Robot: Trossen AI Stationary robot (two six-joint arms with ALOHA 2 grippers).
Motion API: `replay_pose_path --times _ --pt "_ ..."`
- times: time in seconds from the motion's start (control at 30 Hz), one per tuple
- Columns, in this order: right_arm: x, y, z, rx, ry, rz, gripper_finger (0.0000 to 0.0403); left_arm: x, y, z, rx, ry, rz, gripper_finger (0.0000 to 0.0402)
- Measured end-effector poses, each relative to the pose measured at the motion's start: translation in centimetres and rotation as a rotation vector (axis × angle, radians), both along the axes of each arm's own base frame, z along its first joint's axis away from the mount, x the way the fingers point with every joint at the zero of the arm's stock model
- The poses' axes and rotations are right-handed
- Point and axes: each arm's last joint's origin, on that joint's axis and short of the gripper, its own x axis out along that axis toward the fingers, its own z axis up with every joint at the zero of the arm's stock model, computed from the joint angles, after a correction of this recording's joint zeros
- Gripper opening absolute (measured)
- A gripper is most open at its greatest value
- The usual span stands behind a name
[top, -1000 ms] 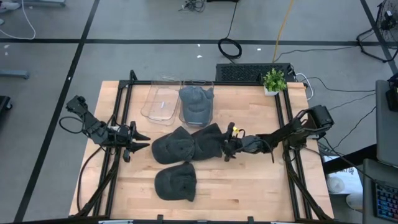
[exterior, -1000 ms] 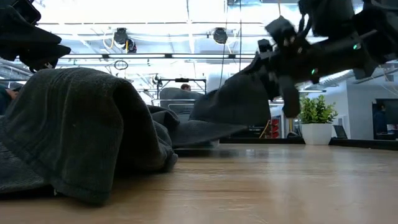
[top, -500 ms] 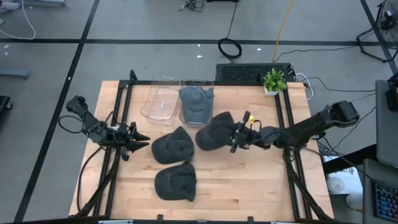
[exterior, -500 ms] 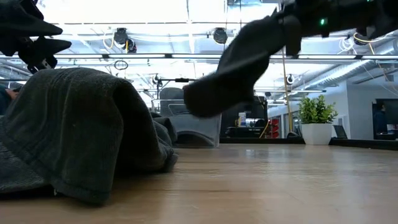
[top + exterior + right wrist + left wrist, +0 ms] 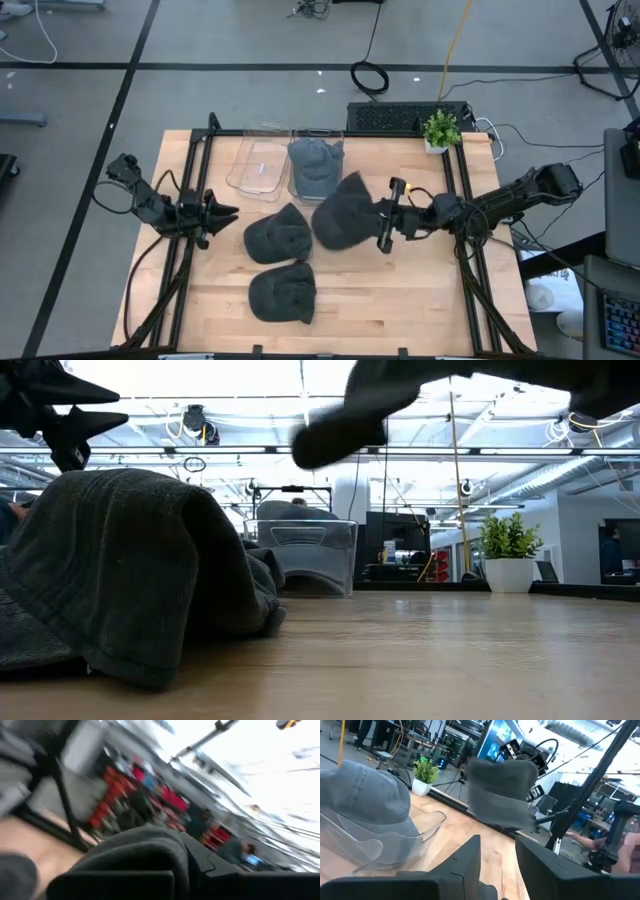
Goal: Pick & Place hat
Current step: Put the top right black cap into the left transparent bin
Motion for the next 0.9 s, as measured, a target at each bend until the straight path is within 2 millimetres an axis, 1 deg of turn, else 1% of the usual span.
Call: replay_pose_path --times 0.07,0.2,0.27,0.33,0.4,0.47,0.53,0.6,0.7,0.77,0.83,0.9 --pt "0.1 -0.6 0.1 0.029 -0.012 0.083 0.0000 0.0 0.1 0.0 -0.040 -0.003 0.018 0.0132" --pt "0.3 -1.9 0.0 0.086 -0.004 0.204 0.0000 0.2 0.0 -0.1 -0.230 -0.020 0.002 0.0131" --pt "0.5 -2.4 -0.1 0.104 -0.005 0.253 0.0000 0.5 0.0 -0.3 -0.288 -0.013 0.011 0.0132" --pt "0.6 -2.7 -0.1 0.107 -0.009 0.314 0.0000 0.8 0.1 -0.4 -0.364 -0.019 0.044 0.0132" --pt "0.7 -2.9 0.3 0.096 -0.020 0.370 0.0000 1.4 0.1 -0.6 -0.422 -0.018 0.079 0.0133" --pt "0.9 -2.9 0.7 0.090 -0.021 0.409 0.0000 2.1 0.0 -0.8 -0.484 -0.015 0.100 0.0142" --pt "1.3 -3.0 1.0 0.087 -0.011 0.423 0.0000 3.0 -0.2 -0.9 -0.515 -0.015 0.106 0.0163" --pt "1.8 -3.0 1.1 0.079 -0.002 0.419 0.0000 4.1 -0.4 -1.0 -0.526 -0.014 0.087 0.0192" --pt "2.8 -3.0 1.2 0.077 0.007 0.420 0.0000 5.8 -0.6 -0.8 -0.540 -0.058 0.037 0.0240" --pt "3.4 -2.9 1.0 0.070 0.024 0.448 0.0000 6.8 -0.7 -0.7 -0.540 -0.090 -0.027 0.0267" --pt "4.2 -2.8 1.1 0.056 0.029 0.489 0.0000 7.6 -0.7 -0.7 -0.553 -0.113 -0.097 0.0287" --pt "4.7 -2.7 1.5 0.044 0.020 0.516 0.0000 8.9 -0.9 -0.6 -0.566 -0.090 -0.128 0.0300"
